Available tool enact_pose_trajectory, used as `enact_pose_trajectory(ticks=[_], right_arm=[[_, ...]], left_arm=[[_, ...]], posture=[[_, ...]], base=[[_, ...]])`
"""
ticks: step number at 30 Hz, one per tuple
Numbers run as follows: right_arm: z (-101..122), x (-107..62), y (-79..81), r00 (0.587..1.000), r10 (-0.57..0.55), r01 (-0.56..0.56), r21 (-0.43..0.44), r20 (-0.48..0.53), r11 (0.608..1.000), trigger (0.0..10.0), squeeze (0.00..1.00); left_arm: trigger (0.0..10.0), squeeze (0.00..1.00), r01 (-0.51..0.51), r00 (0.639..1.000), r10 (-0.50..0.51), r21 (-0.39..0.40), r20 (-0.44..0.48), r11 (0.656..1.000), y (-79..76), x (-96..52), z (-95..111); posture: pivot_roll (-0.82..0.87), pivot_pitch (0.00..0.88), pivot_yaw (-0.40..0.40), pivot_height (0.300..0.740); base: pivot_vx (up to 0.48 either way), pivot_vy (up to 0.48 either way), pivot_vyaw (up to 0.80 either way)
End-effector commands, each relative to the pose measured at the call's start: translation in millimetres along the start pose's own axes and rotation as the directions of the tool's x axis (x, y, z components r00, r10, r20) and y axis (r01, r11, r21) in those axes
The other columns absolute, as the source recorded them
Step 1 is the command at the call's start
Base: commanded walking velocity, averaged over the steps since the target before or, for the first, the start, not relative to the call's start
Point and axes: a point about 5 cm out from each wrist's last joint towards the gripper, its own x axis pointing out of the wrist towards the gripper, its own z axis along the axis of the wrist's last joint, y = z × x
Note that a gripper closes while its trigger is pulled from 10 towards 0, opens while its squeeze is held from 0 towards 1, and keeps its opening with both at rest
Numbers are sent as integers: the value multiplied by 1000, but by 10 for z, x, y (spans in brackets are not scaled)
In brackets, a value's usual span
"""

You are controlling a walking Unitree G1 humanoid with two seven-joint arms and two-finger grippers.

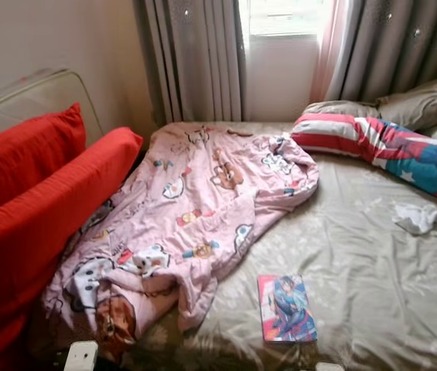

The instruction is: Clean up the room

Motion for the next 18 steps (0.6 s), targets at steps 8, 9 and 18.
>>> enact_pose_trajectory(ticks=[8, 9, 18], right_arm=[[33, 9, 27, 1000, -4, 4, 18, 26, 1000, 10000, 0], [34, 9, 27, 1000, -4, 4, 18, 27, 1000, 10000, 0], [45, 10, 34, 999, 1, -1, 4, 35, 1000, 10000, 0]], left_arm=[[10000, 0, -4, 1000, 4, -13, -10, 1000, 32, -6, -18], [10000, 0, -4, 1000, 4, -13, -9, 1000, 32, -6, -18], [10000, 0, -3, 1000, 3, -13, -9, 1000, 37, -7, -16]], posture=[[-69, 10, 46, 740], [-69, 11, 47, 740], [-69, 13, 49, 740]], base=[[0, 0, 0], [0, 0, 0], [54, 0, 0]])
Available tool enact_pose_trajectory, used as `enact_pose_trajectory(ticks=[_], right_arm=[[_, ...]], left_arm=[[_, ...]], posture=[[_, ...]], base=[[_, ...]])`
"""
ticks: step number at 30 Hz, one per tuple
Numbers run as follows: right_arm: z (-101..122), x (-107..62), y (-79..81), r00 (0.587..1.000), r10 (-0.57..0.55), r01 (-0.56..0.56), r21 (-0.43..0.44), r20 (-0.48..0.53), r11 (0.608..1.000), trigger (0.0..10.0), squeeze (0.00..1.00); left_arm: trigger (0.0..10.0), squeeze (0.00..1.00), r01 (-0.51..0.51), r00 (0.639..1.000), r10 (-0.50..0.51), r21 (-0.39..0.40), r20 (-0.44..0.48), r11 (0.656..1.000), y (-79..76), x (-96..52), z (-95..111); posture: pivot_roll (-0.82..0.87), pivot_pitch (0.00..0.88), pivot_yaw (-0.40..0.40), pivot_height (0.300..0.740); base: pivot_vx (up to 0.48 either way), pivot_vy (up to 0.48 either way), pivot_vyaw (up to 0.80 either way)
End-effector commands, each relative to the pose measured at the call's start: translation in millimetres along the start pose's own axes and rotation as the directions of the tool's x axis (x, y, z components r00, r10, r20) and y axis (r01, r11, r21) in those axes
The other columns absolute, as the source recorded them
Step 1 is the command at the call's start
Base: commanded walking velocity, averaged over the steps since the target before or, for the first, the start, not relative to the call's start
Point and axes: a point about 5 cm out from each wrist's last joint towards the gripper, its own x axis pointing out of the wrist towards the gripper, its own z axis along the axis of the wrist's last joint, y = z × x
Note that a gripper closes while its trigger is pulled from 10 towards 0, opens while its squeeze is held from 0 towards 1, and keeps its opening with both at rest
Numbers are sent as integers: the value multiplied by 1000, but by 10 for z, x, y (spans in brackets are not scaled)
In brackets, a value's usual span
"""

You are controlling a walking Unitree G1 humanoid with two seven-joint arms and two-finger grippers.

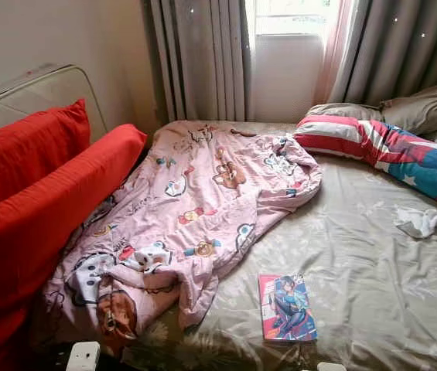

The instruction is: Clean up the room

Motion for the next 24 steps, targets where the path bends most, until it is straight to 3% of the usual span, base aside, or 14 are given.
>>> enact_pose_trajectory(ticks=[1, 7, 24], right_arm=[[9, 2, 13, 1000, 1, -1, -5, 10, 1000, 10000, 0], [16, 2, 15, 1000, 6, -6, -17, 15, 1000, 10000, 0], [30, -4, 25, 999, 14, -14, 0, 49, 1000, 10000, 0]], left_arm=[[10000, 0, -6, 1000, 6, -9, -9, 1000, 35, -6, -15], [10000, 0, -5, 1000, 5, -9, -7, 1000, 34, -6, -14], [10000, 0, 6, 1000, -6, -8, 19, 1000, 33, -12, -4]], posture=[[-69, 13, 49, 740], [-69, 12, 49, 740], [-79, 0, 52, 740]], base=[[251, 0, 0], [257, 0, 369], [218, 0, 0]])
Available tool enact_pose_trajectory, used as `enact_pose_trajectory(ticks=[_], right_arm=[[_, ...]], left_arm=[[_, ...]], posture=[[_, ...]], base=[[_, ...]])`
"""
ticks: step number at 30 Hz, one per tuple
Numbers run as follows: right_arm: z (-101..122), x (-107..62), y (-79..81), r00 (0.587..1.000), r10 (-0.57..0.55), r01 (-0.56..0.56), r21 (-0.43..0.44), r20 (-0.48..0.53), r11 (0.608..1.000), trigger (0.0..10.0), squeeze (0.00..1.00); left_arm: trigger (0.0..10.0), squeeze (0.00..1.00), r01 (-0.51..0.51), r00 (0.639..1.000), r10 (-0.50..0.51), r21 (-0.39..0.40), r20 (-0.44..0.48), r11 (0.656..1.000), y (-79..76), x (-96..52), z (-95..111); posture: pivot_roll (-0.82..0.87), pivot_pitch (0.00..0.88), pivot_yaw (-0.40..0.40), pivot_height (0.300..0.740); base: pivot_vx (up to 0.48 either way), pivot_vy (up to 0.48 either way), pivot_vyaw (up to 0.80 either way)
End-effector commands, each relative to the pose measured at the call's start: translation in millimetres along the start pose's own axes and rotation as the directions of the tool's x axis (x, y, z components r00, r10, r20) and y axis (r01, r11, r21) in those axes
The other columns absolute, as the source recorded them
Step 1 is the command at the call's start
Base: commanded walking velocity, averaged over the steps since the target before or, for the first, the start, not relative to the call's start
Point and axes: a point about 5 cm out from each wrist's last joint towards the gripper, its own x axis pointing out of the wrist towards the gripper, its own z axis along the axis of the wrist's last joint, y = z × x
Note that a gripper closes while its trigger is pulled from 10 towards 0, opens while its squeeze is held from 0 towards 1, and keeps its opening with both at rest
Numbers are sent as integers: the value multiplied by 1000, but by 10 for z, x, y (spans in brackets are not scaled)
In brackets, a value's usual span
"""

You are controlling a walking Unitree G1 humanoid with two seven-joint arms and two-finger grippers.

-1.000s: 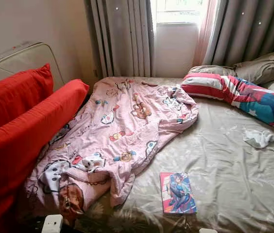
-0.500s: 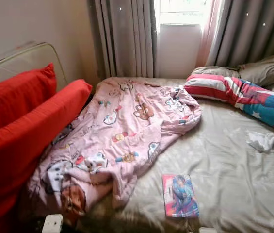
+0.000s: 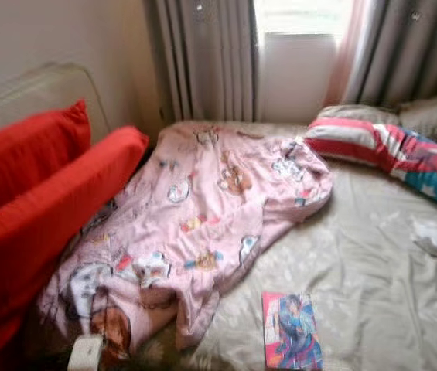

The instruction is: Clean up the room

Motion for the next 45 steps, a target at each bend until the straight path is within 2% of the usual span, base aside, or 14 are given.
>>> enact_pose_trajectory(ticks=[1, 17, 18, 20, 21, 24, 27, 35, 45], right_arm=[[-85, -46, -100, 999, -26, 26, 5, -24, 1000, 10000, 0], [-53, -51, -93, 1000, 1, -1, -25, 13, 1000, 10000, 0], [342, 101, 150, 992, 45, -40, -46, 121, 998, 10000, 0], [695, 190, 365, 974, 83, -70, -66, 210, 995, 10000, 0], [780, 203, 409, 969, 92, -77, -72, 231, 994, 10000, 0], [812, 205, 413, 965, 98, -81, -78, 242, 994, 10000, 0], [742, 203, 327, 977, 82, -69, -72, 198, 995, 10000, 0], [812, 205, 309, 971, 82, -64, -85, 224, 994, 10000, 0], [1078, 197, 355, 930, 78, -55, -74, 358, 996, 10000, 0]], left_arm=[[10000, 0, 17, 1000, -17, 0, 23, 1000, -52, 10, 33], [10000, 0, 28, 997, -27, -14, 71, 1000, -66, 3, 56], [10000, 0, 29, 997, -28, -16, 76, 999, -67, 2, 58], [10000, 0, 31, 996, -29, -17, 79, 999, -68, 1, 59], [10000, 0, 31, 996, -30, -19, 81, 999, -69, 1, 60], [10000, 0, 32, 996, -30, -24, 84, 999, -73, 1, 63], [10000, 0, 33, 996, -30, -32, 88, 999, -83, 3, 67], [10000, 0, 31, 992, -22, -66, 127, 997, -103, 1, 97], [10000, 0, 49, 968, -23, -99, 250, 994, -122, -18, 208]], posture=[[-79, 0, 52, 740], [-85, 0, 47, 740], [-85, 0, 46, 740], [-85, 0, 46, 740], [-85, 0, 46, 740], [-89, 0, 42, 740], [-90, 0, 33, 740], [-82, 0, 12, 740], [-81, 10, -1, 740]], base=[[0, 0, 0], [0, 0, 0], [0, 0, 0], [0, 0, 0], [0, 0, 0], [0, 0, 0], [0, 0, 0], [0, 0, 0], [0, 0, 0]])
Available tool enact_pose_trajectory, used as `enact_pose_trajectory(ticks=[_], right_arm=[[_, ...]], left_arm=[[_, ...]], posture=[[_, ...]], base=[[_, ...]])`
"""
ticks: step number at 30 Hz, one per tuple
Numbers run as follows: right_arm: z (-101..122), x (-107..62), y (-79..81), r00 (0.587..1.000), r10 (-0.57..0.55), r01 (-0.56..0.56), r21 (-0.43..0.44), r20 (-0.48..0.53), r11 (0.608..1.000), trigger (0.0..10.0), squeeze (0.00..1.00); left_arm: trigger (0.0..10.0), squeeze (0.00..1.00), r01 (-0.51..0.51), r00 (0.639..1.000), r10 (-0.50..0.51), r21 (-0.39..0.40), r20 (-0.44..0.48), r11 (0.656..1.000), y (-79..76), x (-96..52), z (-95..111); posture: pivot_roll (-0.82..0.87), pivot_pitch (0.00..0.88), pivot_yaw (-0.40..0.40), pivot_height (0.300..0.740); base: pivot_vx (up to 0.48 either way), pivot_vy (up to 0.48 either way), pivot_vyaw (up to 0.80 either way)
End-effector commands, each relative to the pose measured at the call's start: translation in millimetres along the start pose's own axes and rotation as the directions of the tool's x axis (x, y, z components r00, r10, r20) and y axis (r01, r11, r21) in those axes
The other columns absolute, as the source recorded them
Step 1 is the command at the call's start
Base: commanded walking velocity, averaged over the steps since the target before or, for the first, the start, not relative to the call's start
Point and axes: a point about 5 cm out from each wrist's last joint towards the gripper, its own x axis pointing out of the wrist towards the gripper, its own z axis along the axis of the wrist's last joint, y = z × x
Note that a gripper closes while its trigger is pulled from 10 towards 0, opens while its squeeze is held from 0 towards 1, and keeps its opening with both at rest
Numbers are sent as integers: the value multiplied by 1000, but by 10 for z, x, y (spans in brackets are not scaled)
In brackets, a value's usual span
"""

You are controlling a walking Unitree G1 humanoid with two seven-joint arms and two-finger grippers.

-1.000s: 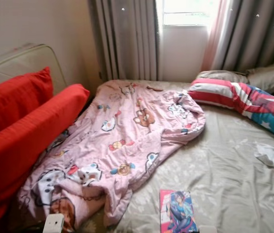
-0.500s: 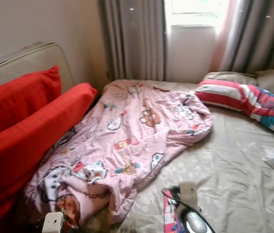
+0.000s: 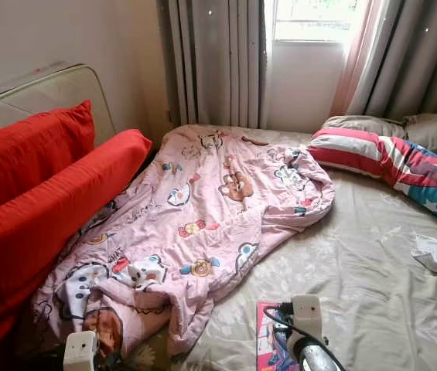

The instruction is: Clean up the room

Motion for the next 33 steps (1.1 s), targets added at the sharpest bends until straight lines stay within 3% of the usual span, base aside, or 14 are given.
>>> enact_pose_trajectory(ticks=[1, 5, 6, 7, 8, 20, 33], right_arm=[[82, 26, 26, 999, -2, 2, 12, 44, 1000, 10000, 0], [108, 32, 46, 998, 0, -1, 15, 64, 1000, 10000, 0], [116, 32, 52, 997, 3, -4, 13, 72, 1000, 10000, 0], [116, 32, 52, 997, 3, -4, 13, 72, 1000, 10000, 0], [122, 31, 48, 997, 2, -2, 12, 79, 1000, 10000, 0], [56, -4, -56, 996, -69, 66, 58, 56, 996, 10000, 0], [57, -10, -46, 994, -79, 74, 65, 71, 995, 10000, 0]], left_arm=[[10000, 0, 6, 1000, -6, -16, 16, 1000, -4, -7, 0], [10000, 0, 32, 994, -30, -16, 109, 999, -103, 83, 240], [10000, 0, 65, 965, -62, -2, 254, 998, -293, 218, 703], [10000, 0, 65, 965, -62, -2, 254, 998, -293, 218, 703], [10000, 0, 78, 947, -74, 0, 312, 997, -378, 251, 882], [10000, 0, 100, 935, -107, 38, 339, 994, -423, 254, 957], [10000, 0, 108, 934, -120, 55, 338, 993, -414, 246, 941]], posture=[[-81, 10, -1, 740], [-84, 8, -8, 740], [-84, 6, -13, 740], [-84, 6, -13, 740], [-85, 7, -15, 740], [-84, 28, -4, 740], [-84, 26, 10, 740]], base=[[0, 0, 0], [0, 0, 0], [0, 0, 0], [0, 0, 0], [0, 0, 0], [0, 0, 0], [0, 0, 0]])
